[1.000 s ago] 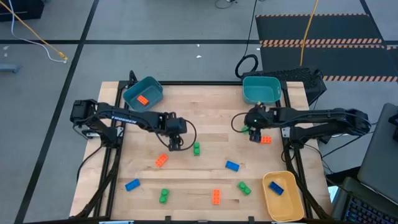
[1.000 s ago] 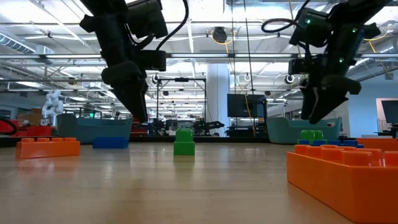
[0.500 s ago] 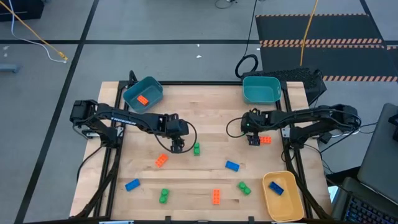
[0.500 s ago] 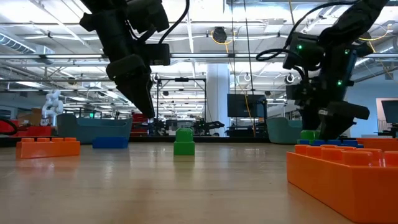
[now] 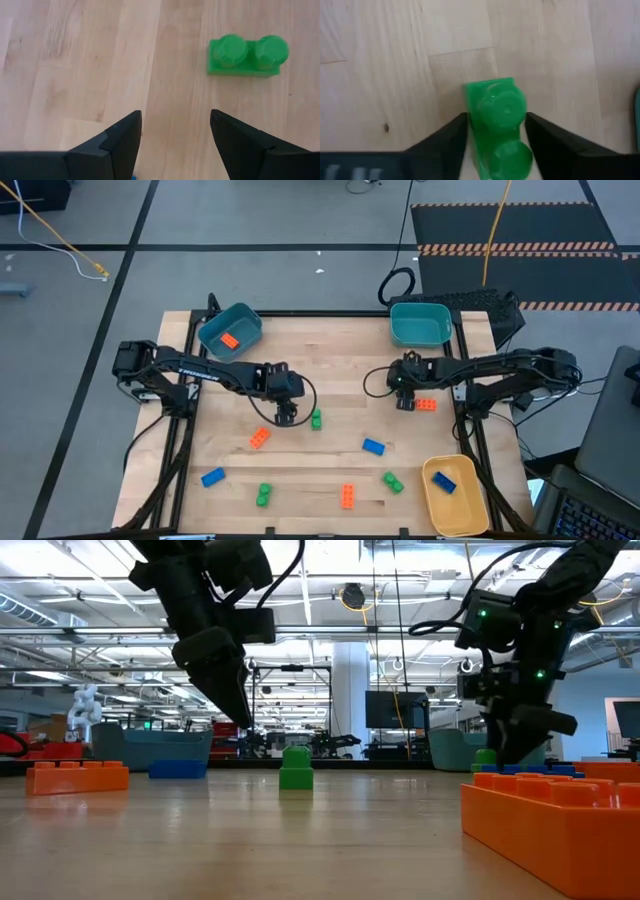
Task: Sort & place blocks by color
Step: Put the top right green game piece into the light blue bin
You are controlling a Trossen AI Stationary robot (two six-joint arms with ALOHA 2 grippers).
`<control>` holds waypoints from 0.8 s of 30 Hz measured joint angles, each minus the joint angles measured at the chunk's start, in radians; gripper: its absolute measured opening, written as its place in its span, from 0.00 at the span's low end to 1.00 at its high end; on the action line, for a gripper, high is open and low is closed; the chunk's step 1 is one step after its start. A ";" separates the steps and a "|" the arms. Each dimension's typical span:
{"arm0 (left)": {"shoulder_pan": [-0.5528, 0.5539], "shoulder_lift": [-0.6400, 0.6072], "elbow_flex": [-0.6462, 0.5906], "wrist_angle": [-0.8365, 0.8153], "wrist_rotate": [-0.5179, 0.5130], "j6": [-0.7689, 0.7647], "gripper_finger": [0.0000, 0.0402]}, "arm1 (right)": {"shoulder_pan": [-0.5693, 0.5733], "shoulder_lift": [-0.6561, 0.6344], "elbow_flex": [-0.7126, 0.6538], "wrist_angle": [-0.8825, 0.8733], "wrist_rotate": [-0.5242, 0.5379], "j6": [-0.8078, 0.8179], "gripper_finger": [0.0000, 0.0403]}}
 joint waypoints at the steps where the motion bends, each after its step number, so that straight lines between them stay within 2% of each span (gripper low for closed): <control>1: 0.000 0.000 0.000 0.003 0.000 0.005 0.59 | 0.000 0.000 0.000 0.002 0.002 0.001 0.36; 3: 0.000 0.000 0.000 0.014 -0.002 0.027 0.59 | 0.001 -0.001 0.000 0.024 0.030 0.007 0.28; 5: 0.002 0.001 0.007 0.026 -0.031 0.072 0.59 | 0.000 -0.001 0.000 0.062 0.096 0.019 0.28; 7: 0.001 0.002 0.035 0.061 -0.116 0.097 0.59 | 0.000 -0.006 0.000 0.125 0.142 0.000 0.28; 9: 0.002 0.001 0.080 0.121 -0.224 0.127 0.59 | -0.002 -0.013 0.001 0.191 0.146 -0.037 0.28; 11: 0.006 0.001 0.124 0.183 -0.289 0.197 0.59 | -0.012 -0.021 0.012 0.204 0.143 -0.058 0.28; 13: 0.016 0.001 0.163 0.237 -0.299 0.287 0.59 | -0.030 -0.021 0.039 0.193 0.158 -0.061 0.28; 17: 0.067 0.001 0.223 0.342 -0.298 0.379 0.59 | -0.070 -0.037 0.089 0.155 0.264 -0.087 0.28; 20: 0.126 0.001 0.229 0.394 -0.301 0.368 0.59 | -0.114 -0.075 0.124 0.169 0.304 -0.110 0.28; 24: 0.209 0.001 0.223 0.408 -0.299 0.262 0.59 | -0.208 -0.129 0.164 0.174 0.309 -0.123 0.28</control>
